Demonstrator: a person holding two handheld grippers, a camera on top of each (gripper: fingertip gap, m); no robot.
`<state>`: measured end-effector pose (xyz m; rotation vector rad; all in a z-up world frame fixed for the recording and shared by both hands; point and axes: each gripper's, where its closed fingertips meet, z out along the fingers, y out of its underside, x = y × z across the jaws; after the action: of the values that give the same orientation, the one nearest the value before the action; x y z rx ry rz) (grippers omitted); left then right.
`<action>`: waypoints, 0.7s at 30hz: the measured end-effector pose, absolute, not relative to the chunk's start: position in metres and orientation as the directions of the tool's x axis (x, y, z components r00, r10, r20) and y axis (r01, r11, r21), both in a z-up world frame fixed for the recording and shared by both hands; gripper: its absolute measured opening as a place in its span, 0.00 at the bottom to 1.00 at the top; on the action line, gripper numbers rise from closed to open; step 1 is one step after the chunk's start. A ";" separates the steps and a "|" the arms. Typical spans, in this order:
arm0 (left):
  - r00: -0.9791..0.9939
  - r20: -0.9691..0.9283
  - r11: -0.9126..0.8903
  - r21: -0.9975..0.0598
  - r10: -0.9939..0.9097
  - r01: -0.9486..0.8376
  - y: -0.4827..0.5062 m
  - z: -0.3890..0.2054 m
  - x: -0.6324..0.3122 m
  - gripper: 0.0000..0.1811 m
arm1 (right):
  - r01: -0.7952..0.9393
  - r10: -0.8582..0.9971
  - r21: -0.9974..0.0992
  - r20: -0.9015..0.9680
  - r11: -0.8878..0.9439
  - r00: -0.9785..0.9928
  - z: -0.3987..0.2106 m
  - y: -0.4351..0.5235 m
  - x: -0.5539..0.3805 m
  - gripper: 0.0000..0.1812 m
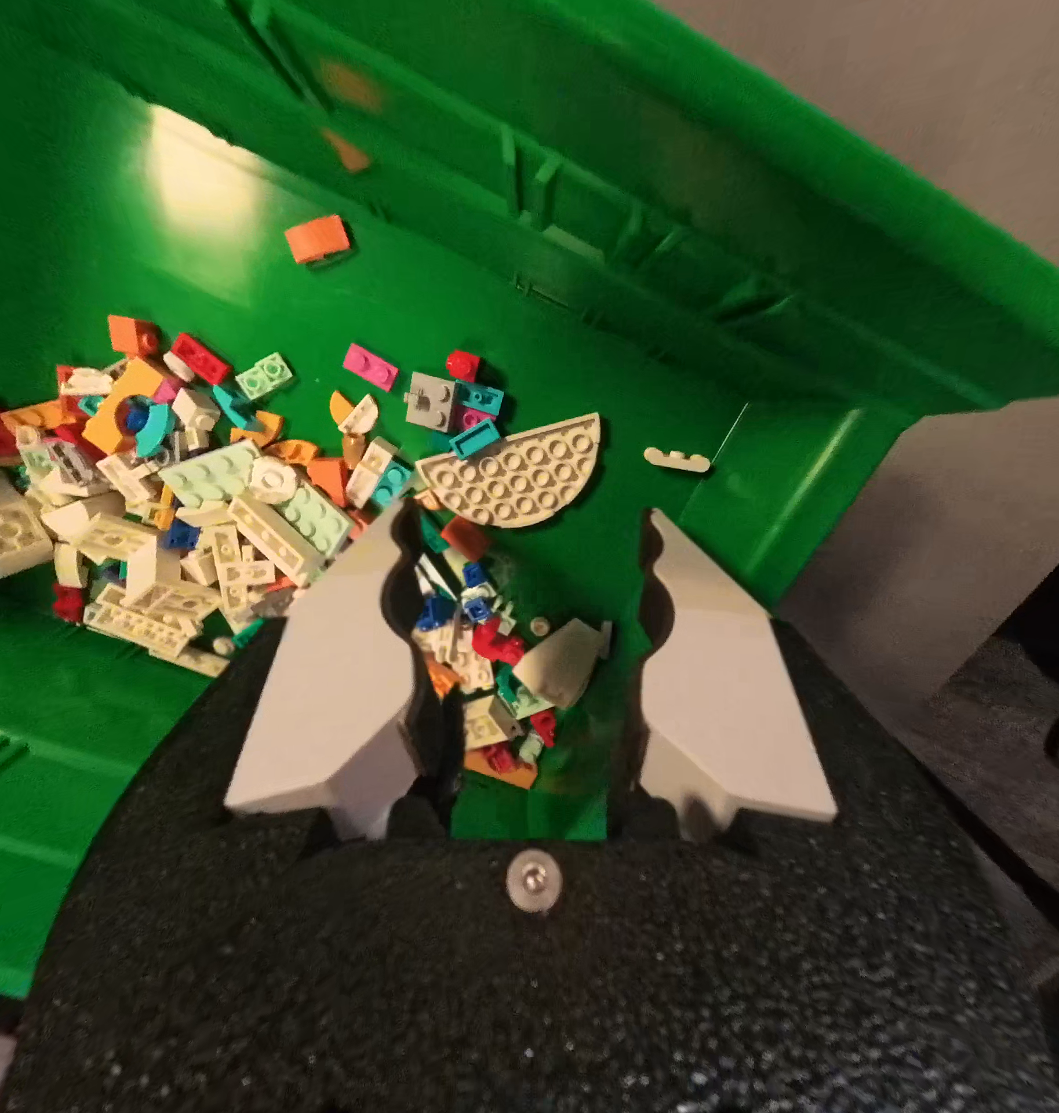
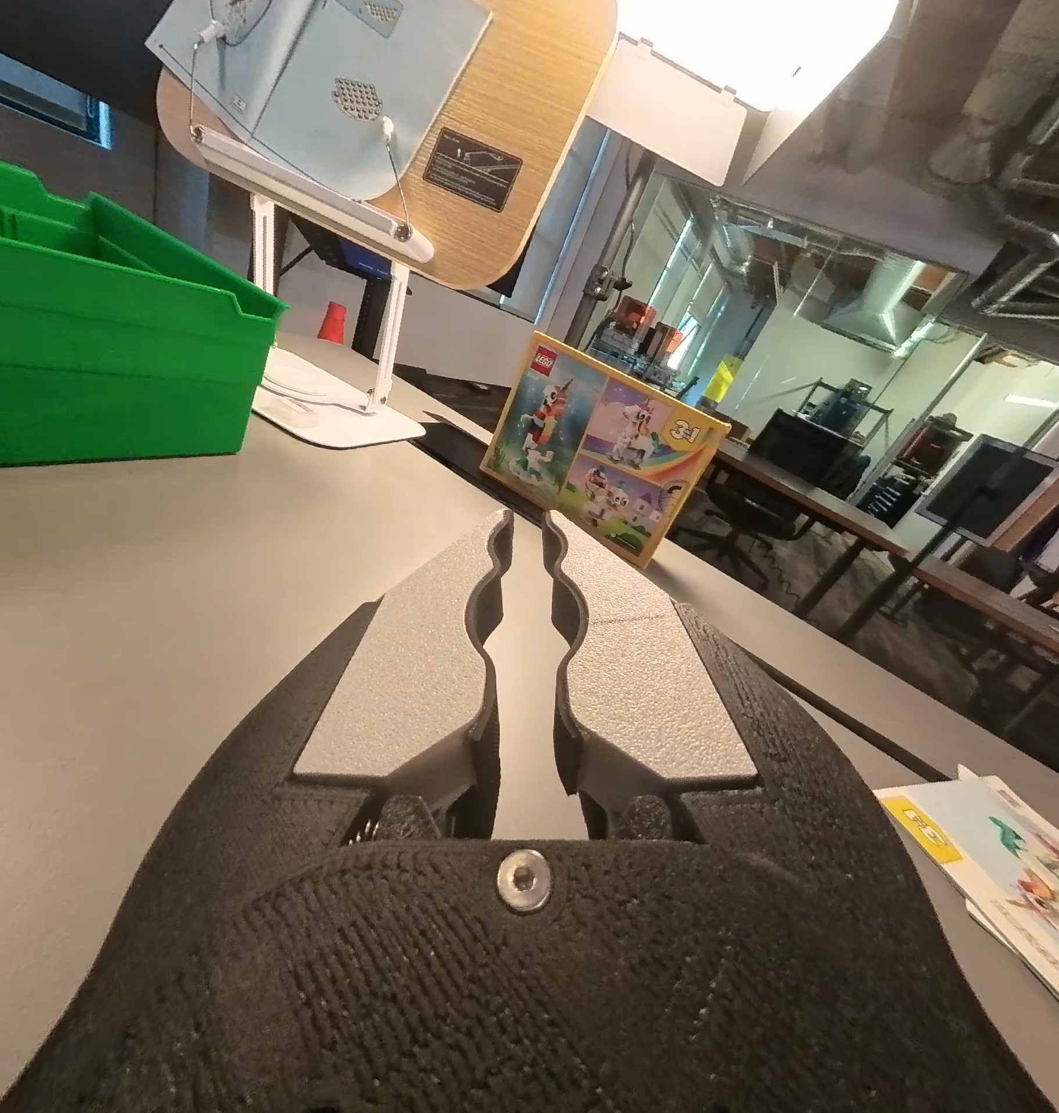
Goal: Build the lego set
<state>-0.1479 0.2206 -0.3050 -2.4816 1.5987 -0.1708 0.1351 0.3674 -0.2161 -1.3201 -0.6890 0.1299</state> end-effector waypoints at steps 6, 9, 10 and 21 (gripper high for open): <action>0.119 -0.158 -0.086 -0.201 -0.980 -0.976 0.229 -0.311 -0.151 0.40 | 0.297 0.466 -0.916 0.394 0.271 0.792 -0.217 0.367 0.134 0.04; 0.075 -0.117 -0.049 -0.207 -0.990 -0.977 0.228 -0.313 -0.142 0.38 | 0.303 0.468 -0.913 0.401 0.272 0.788 -0.218 0.367 0.133 0.04; 0.065 -0.099 -0.045 -0.195 -0.993 -0.980 0.228 -0.315 -0.142 0.37 | 0.306 0.468 -0.912 0.404 0.273 0.786 -0.218 0.367 0.132 0.04; -0.090 -0.090 0.091 -0.010 -0.992 -0.996 0.238 -0.321 -0.156 0.29 | 0.318 0.470 -0.908 0.414 0.272 0.779 -0.219 0.367 0.131 0.04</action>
<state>-0.1563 0.2382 -0.3210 -2.0687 2.2649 0.0825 0.1306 0.3675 -0.2192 -1.3246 -0.7228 0.1158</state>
